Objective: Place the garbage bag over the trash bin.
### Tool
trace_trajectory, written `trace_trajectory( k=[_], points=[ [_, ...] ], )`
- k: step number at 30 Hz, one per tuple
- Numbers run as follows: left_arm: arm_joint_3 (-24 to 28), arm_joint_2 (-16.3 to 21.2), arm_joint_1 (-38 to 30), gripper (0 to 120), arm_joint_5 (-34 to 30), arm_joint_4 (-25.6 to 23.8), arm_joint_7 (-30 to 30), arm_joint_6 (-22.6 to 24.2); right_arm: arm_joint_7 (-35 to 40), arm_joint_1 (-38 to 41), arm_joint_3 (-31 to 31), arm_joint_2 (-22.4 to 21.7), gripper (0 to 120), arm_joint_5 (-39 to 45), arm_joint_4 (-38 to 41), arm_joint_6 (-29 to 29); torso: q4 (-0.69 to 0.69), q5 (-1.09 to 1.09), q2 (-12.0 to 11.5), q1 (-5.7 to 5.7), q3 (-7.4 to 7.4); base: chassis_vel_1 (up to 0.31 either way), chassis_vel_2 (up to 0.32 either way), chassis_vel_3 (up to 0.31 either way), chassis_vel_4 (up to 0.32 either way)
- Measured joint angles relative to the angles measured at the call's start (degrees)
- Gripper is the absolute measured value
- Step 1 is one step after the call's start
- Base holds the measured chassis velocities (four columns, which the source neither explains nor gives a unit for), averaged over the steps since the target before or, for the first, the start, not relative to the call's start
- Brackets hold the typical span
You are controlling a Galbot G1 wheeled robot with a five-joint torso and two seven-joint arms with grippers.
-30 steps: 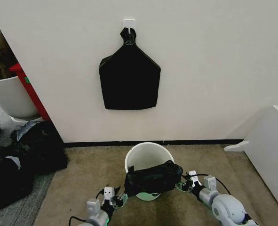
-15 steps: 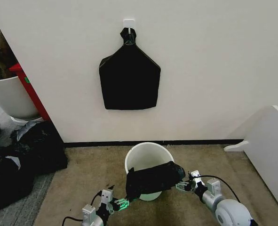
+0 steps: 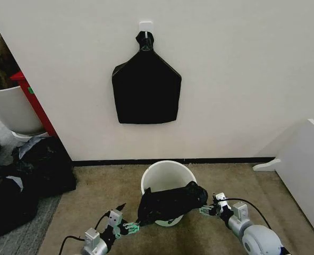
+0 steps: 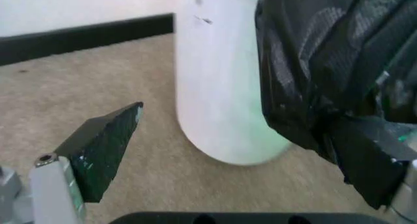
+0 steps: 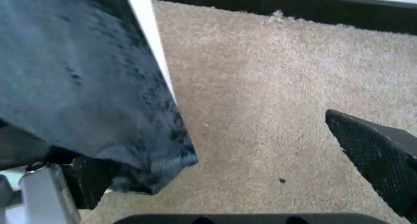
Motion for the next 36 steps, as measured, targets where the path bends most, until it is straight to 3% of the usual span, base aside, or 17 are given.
trace_trajectory(
  k=[12,30,36],
  points=[
    [-0.15,3.22,-3.0,100,3.18,2.88,11.79,-0.88,2.36,3.99,-1.62,0.25,100,3.21,-4.2,-1.42,0.0,0.0,0.0,0.0,0.0,0.0,0.0,0.0,0.0],
    [-0.78,6.16,-4.06,100,11.83,3.94,24.36,-5.76,5.37,8.01,-3.23,-0.24,100,6.12,-7.14,-4.8,0.0,0.0,0.0,0.0,0.0,0.0,0.0,0.0,0.0],
    [-0.79,6.55,-4.65,100,12.32,4.31,25.48,-6.49,5.78,8.17,-3.45,-0.14,100,6.47,-6.82,-5.52,0.0,0.0,0.0,0.0,0.0,0.0,0.0,0.0,0.0]
  ],
)
